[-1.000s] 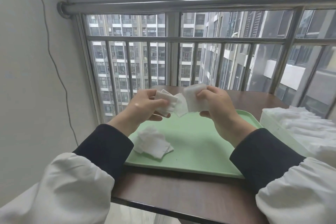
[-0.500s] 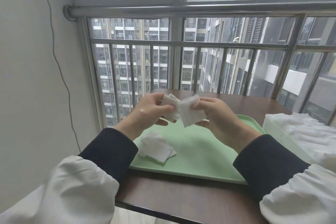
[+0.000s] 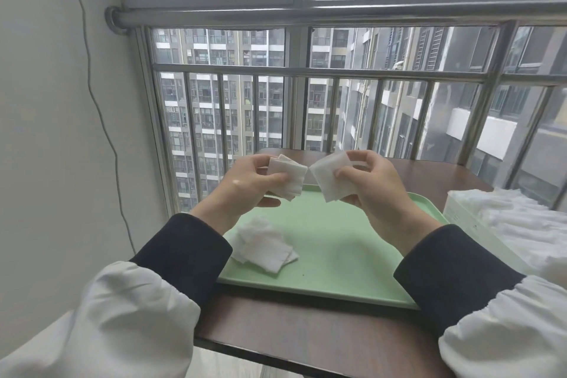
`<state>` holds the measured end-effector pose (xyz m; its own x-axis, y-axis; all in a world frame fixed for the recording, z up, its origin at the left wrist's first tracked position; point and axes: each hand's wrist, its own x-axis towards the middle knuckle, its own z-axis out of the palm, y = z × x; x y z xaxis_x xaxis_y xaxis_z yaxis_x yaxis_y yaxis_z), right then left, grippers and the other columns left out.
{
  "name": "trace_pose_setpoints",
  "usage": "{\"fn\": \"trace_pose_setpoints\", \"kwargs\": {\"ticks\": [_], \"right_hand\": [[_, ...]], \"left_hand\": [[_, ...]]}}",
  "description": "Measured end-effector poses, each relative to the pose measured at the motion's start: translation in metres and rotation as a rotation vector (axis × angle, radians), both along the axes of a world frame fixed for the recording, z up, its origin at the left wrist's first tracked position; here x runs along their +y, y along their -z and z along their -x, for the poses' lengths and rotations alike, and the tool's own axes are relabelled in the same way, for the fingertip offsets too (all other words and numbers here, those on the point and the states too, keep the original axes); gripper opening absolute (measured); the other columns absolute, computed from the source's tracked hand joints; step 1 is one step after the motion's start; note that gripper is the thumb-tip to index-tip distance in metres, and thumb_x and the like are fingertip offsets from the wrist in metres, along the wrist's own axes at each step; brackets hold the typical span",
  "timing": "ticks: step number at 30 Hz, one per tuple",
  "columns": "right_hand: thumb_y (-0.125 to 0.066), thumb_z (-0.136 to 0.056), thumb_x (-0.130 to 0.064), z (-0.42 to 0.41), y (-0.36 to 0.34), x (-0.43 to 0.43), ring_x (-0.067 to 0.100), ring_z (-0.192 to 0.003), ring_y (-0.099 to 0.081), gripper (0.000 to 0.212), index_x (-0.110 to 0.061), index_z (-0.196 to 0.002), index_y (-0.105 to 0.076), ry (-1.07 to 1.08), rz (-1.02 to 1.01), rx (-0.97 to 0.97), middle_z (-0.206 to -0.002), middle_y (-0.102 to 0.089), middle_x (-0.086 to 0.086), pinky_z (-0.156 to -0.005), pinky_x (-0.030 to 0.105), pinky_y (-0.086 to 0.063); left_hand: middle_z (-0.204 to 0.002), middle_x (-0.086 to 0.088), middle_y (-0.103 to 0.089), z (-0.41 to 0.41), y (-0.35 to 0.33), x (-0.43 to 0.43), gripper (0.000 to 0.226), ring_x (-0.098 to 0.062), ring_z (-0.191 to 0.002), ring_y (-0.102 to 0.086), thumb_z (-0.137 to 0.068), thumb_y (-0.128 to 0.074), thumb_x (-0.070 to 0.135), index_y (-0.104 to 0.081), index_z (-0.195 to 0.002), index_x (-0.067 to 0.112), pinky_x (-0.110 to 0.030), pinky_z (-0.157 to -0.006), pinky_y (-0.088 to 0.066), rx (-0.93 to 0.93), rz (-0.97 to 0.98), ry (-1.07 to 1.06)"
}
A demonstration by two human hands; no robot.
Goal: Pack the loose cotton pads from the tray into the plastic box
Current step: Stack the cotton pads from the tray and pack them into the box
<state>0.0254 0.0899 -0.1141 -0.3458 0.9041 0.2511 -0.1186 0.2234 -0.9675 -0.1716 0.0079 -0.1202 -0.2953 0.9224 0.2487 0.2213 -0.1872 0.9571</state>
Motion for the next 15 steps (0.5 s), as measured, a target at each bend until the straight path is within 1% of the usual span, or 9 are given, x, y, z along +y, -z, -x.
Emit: {"fn": "trace_pose_setpoints", "kwargs": {"ticks": [2,3,5,7,8,10,12,13,15], "right_hand": [[-0.064,-0.090,-0.002,0.000,0.000,-0.001,0.020,-0.093,-0.066,0.028,-0.020,-0.110,-0.058,0.004,0.010,0.043,-0.107,-0.064,0.006,-0.068,0.029,-0.061],[-0.064,-0.091,-0.002,0.000,-0.001,-0.001,0.020,-0.094,-0.066,0.029,-0.018,-0.114,-0.058,-0.006,0.009,0.052,-0.108,-0.065,0.006,-0.071,0.031,-0.061],[-0.063,-0.092,0.000,0.000,-0.002,-0.002,0.022,-0.095,-0.067,0.029,-0.009,-0.119,-0.060,-0.052,-0.002,0.056,-0.108,-0.068,0.007,-0.080,0.038,-0.061],[-0.062,-0.092,0.001,0.001,-0.003,-0.004,0.022,-0.091,-0.067,0.022,-0.002,-0.114,-0.065,-0.141,-0.022,0.064,-0.102,-0.071,0.010,-0.085,0.042,-0.057],[-0.063,-0.092,0.001,0.001,-0.004,-0.006,0.021,-0.088,-0.067,0.018,0.000,-0.110,-0.066,-0.199,-0.029,0.071,-0.099,-0.072,0.011,-0.084,0.041,-0.057],[-0.067,-0.091,-0.001,0.001,-0.004,-0.010,0.020,-0.084,-0.068,0.013,-0.003,-0.104,-0.070,-0.297,-0.058,0.053,-0.096,-0.074,0.013,-0.079,0.037,-0.056],[-0.071,-0.089,-0.004,0.001,-0.004,-0.012,0.019,-0.083,-0.067,0.013,-0.010,-0.099,-0.074,-0.312,-0.147,-0.038,-0.094,-0.075,0.012,-0.075,0.033,-0.054],[-0.072,-0.088,-0.004,0.001,-0.004,-0.012,0.018,-0.083,-0.066,0.015,-0.012,-0.099,-0.075,-0.303,-0.195,-0.087,-0.094,-0.076,0.011,-0.071,0.029,-0.052],[-0.075,-0.086,-0.003,0.001,-0.004,-0.012,0.015,-0.081,-0.067,0.020,-0.011,-0.104,-0.076,-0.282,-0.256,-0.156,-0.096,-0.077,0.010,-0.068,0.022,-0.051]], "left_hand": [[-0.096,-0.002,-0.079,0.000,0.000,0.000,0.014,-0.019,-0.086,-0.077,-0.092,-0.072,0.013,-0.073,-0.103,0.021,-0.026,-0.062,-0.058,-0.005,0.004,-0.011],[-0.097,-0.003,-0.079,0.000,0.000,0.000,0.014,-0.019,-0.087,-0.076,-0.092,-0.073,0.013,-0.073,-0.103,0.021,-0.026,-0.063,-0.059,-0.007,0.008,-0.014],[-0.100,-0.005,-0.078,-0.001,0.000,0.000,0.012,-0.020,-0.089,-0.076,-0.092,-0.072,0.013,-0.073,-0.102,0.020,-0.027,-0.064,-0.059,-0.007,0.019,-0.009],[-0.098,-0.004,-0.079,-0.003,0.000,-0.001,0.011,-0.021,-0.090,-0.076,-0.093,-0.071,0.013,-0.072,-0.102,0.019,-0.027,-0.065,-0.059,0.006,0.035,0.017],[-0.096,-0.004,-0.079,-0.004,0.000,-0.001,0.011,-0.022,-0.089,-0.077,-0.093,-0.071,0.013,-0.072,-0.103,0.018,-0.027,-0.064,-0.059,0.018,0.043,0.040],[-0.092,-0.005,-0.079,-0.008,0.000,-0.003,0.014,-0.022,-0.086,-0.077,-0.091,-0.071,0.009,-0.073,-0.103,0.016,-0.025,-0.063,-0.058,0.048,0.054,0.090],[-0.090,-0.007,-0.079,-0.011,-0.001,-0.004,0.017,-0.022,-0.085,-0.077,-0.089,-0.072,0.006,-0.075,-0.101,0.017,-0.023,-0.063,-0.058,0.077,0.054,0.121],[-0.090,-0.008,-0.079,-0.012,-0.001,-0.004,0.016,-0.021,-0.084,-0.077,-0.090,-0.072,0.008,-0.077,-0.102,0.017,-0.023,-0.064,-0.059,0.088,0.049,0.129],[-0.091,-0.007,-0.079,-0.013,-0.002,-0.004,0.014,-0.019,-0.083,-0.076,-0.093,-0.071,0.011,-0.078,-0.103,0.019,-0.024,-0.066,-0.059,0.099,0.038,0.139]]}}
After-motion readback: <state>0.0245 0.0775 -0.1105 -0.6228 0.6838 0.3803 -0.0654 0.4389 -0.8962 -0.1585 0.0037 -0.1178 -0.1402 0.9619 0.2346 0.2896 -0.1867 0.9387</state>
